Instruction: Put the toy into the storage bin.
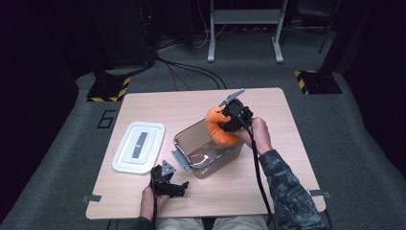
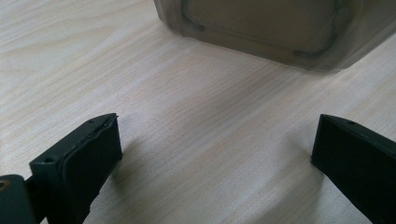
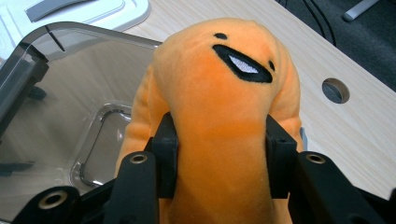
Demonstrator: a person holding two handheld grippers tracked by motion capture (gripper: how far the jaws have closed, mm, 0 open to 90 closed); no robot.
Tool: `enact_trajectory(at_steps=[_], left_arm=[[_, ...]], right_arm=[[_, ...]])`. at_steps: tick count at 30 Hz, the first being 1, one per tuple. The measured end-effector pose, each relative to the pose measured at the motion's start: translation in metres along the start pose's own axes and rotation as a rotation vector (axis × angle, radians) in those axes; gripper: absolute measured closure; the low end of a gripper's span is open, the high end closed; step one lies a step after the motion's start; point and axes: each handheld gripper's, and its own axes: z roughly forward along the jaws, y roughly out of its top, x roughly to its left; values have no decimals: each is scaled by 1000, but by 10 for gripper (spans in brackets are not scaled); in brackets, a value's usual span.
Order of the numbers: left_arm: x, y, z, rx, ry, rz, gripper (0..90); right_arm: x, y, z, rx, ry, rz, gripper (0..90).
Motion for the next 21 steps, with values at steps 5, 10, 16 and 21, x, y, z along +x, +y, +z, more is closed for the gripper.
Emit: enact_trajectory(at_steps=[5,10,16,21], left_arm=[[0,0,0,0,0,2,13],[0,0,0,1,-1,1,13],[0,0,0,0,-1,-1,13],[0,0,0,0,0,0,13]], right_arm=[[0,-1,4,4,7,1,571],[1,-3,7,8,12,0,566],[2,-5,11,8,19,2,552],[2,-8,15,4,26,13,541]])
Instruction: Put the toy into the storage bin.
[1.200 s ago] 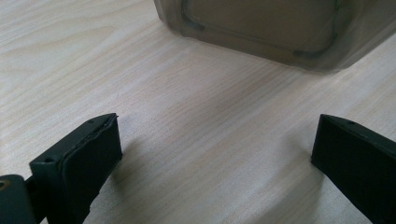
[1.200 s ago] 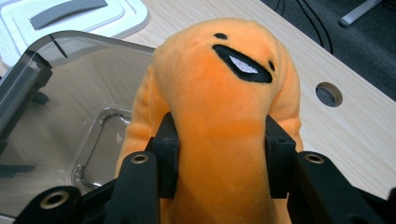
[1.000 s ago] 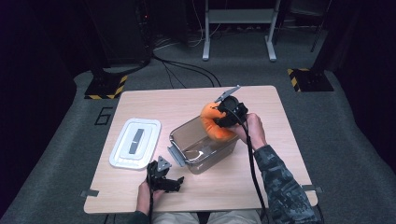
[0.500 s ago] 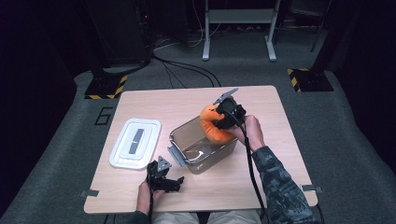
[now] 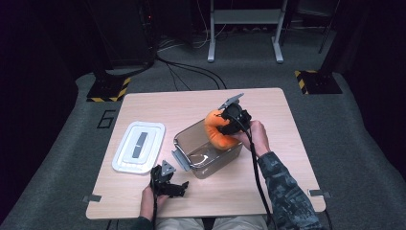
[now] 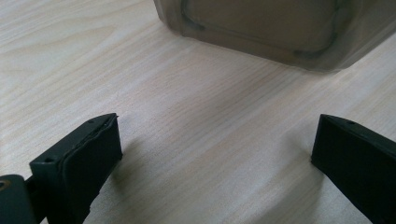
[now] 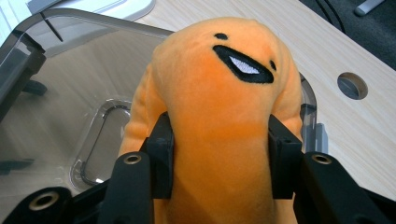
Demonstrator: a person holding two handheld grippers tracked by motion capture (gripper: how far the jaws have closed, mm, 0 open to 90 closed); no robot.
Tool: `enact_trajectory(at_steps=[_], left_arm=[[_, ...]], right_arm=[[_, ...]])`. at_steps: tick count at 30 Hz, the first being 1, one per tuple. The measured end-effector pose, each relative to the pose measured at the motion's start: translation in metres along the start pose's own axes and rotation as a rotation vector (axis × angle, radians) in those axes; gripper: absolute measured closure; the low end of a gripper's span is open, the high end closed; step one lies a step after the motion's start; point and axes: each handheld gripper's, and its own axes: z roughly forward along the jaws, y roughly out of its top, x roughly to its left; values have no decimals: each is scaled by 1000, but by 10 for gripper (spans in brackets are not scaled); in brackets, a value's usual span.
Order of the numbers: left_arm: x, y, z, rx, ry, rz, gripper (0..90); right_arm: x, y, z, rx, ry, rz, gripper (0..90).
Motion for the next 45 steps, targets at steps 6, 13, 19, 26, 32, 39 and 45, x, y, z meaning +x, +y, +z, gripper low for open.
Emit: enact_trajectory(at_steps=[6,13,19,26,32,39,45], left_arm=[[0,0,0,1,1,3,13],[0,0,0,1,1,3,13],[0,0,0,-4,2,-4,13],[0,0,0,-2,3,0,15],[0,0,0,-4,6,-1,15],[0,0,0,-3,7,-2,15],[1,0,0,2,7,9,15]], right_arm=[[1,-3,4,5,5,3,523],[3,-6,12,36,0,-8,493],[6,-8,19,68,3,-5,442],[7,-10,29,123,3,31,273],[7,-11,34,153,-2,44,302],[4,-12,32,171,-8,70,388],[1,-15,34,158,-5,74,384]])
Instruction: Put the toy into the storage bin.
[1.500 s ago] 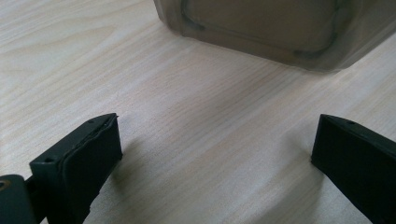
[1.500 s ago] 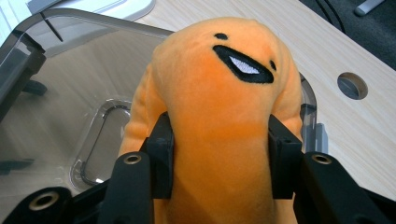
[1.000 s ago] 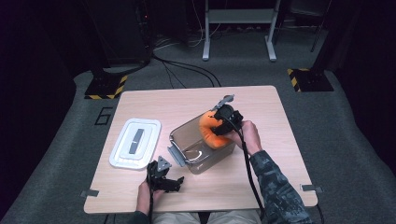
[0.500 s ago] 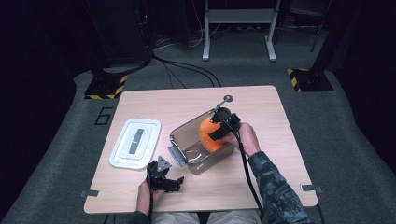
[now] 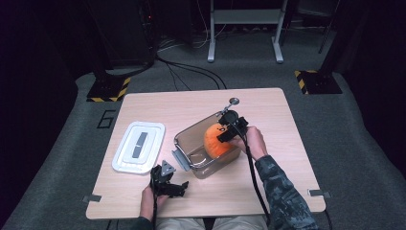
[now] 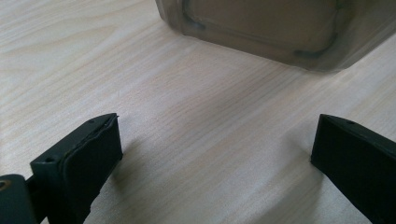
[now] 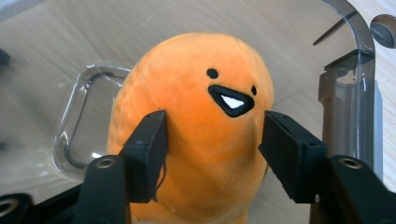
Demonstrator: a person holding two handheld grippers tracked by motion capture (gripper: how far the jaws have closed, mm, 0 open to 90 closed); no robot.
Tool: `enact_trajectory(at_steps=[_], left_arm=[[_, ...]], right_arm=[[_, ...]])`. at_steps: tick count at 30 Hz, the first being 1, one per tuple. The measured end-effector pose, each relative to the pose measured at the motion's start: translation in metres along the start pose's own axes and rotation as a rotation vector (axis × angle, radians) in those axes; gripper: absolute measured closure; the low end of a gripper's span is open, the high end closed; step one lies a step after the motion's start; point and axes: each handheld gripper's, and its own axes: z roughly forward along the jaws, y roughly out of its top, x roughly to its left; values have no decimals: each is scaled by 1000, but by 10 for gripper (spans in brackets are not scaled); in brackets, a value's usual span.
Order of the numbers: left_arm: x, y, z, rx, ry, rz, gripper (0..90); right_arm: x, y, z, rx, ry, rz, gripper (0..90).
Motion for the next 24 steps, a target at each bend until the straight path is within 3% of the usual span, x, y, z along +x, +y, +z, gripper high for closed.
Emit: enact_trajectory(at_steps=[4,9,13,24], left_arm=[[0,0,0,0,0,-1,15],[0,0,0,0,1,-3,15],[0,0,0,-3,2,-6,15],[1,1,1,-4,-7,-11,14]], right_arm=[[1,-3,-6,-38,17,22,285],[-2,-9,-24,-110,26,12,162],[-7,-19,-38,-167,45,36,138],[-23,-69,-72,-276,-9,122,12]])
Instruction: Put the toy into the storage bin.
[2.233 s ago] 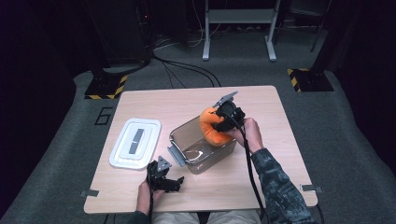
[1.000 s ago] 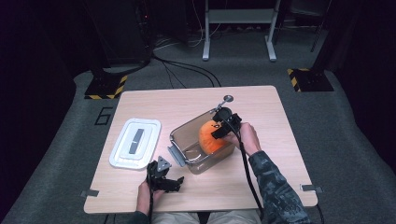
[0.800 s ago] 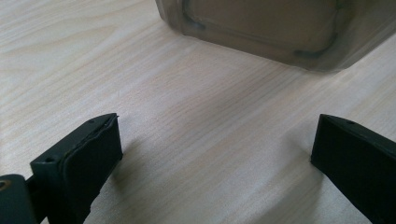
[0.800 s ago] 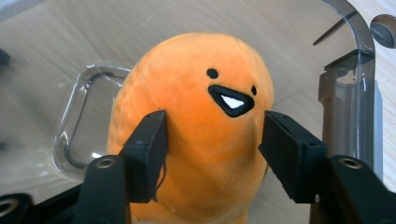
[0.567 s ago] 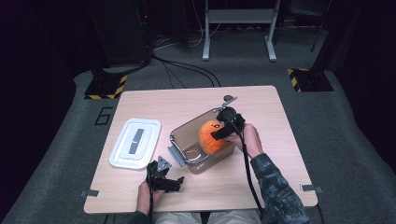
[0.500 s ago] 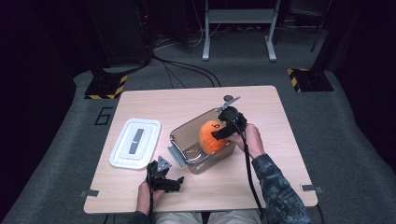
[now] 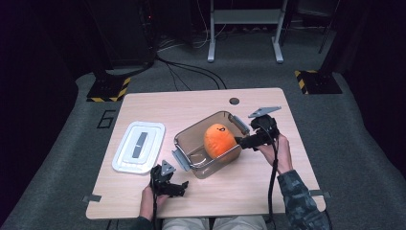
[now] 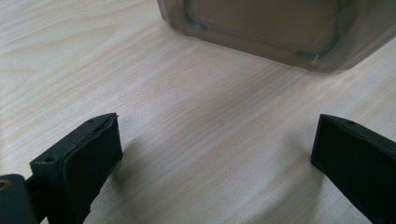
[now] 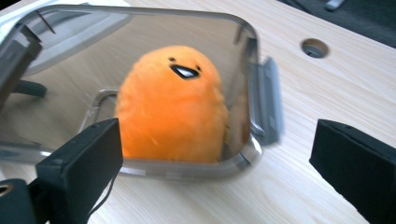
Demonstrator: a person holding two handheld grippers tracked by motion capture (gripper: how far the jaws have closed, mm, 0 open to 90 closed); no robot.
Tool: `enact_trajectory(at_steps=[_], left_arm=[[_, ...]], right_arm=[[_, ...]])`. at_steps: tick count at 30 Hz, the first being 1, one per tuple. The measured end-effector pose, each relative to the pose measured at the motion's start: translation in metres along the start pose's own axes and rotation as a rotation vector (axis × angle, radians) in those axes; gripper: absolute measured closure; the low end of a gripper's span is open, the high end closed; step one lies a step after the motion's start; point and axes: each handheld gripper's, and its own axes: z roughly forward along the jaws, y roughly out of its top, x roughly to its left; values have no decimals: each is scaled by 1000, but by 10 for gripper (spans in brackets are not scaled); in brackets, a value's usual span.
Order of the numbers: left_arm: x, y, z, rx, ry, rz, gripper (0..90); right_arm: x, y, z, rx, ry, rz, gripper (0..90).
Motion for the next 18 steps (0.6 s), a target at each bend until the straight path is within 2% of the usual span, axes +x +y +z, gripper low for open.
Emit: enact_trajectory(at_steps=[1,2,7,11,15,18], left_arm=[[1,0,0,3,-3,9,14],[1,1,0,3,-2,11,14],[1,1,1,-3,-3,1,14],[-1,2,2,2,19,-15,14],[-3,2,2,4,32,-18,13],[-2,2,1,4,25,-13,12]], right_arm=[[-3,-5,-3,-6,-4,-5,0],[-5,-11,-6,-11,-6,17,0],[-14,-36,-12,-18,-35,45,0],[-22,-56,-17,-34,-58,81,0],[-27,-77,-15,-30,-70,118,0],[-30,-92,-8,-27,-69,150,0]])
